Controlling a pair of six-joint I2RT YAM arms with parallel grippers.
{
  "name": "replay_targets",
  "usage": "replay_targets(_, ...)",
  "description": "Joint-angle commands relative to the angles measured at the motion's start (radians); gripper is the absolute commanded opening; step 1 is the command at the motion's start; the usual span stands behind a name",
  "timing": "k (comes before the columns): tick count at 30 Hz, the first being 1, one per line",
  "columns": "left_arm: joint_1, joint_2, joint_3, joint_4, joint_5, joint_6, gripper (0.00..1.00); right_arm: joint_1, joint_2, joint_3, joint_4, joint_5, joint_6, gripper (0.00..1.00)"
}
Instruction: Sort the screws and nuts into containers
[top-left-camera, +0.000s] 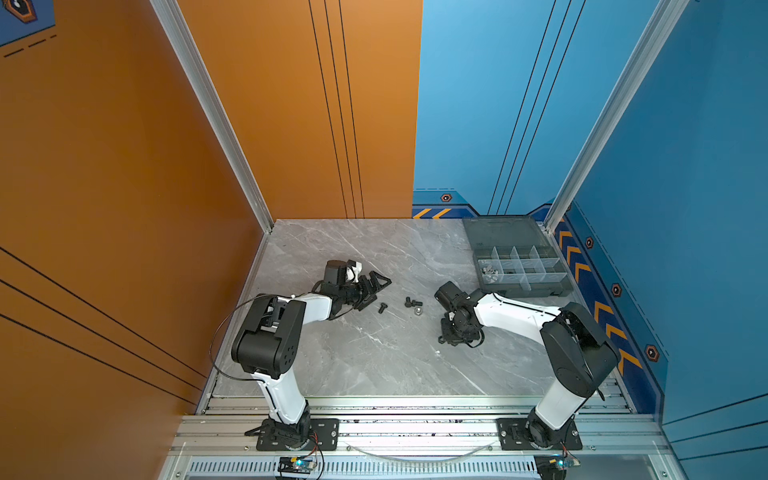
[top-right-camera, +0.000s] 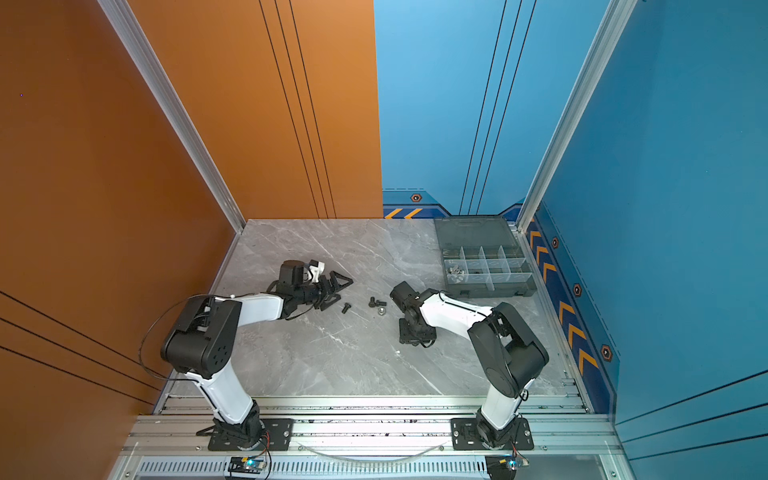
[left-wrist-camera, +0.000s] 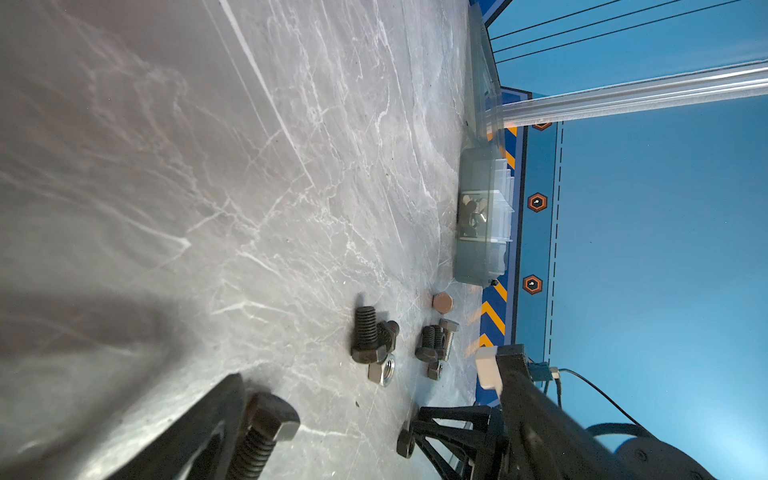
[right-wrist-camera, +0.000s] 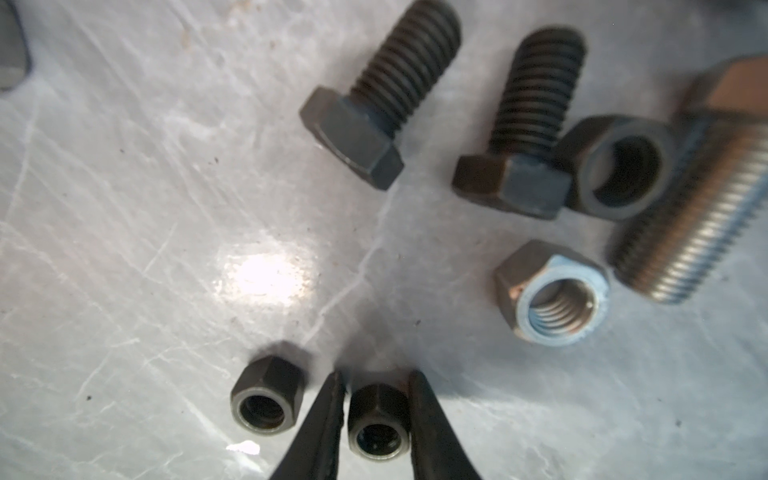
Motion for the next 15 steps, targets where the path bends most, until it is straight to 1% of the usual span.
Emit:
replay_targets(1,-0.012,0.016,0.022,0.001,-0.010,-0.005,0.98,0.011,0.030,-0.056,-0.045,-0.059,-0.010,0.29)
replay_targets(9,-0.015,0.018,0.023,0.001,-0.010,-0.005,0.98,0.012,0.028,-0.060,-0.055,-0.050,-0.008,0.29)
replay_targets(12,-0.015,0.018,0.023,0.000,-0.010,-0.004,0.98,0.011,0.027,-0.061,-0.056,-0.051,-0.008,0.27)
replay_targets(15,-0.015,0.019,0.021,0.000,-0.010,-0.003,0.98,0.011,0.025,-0.062,-0.056,-0.051,-0.007,0.20)
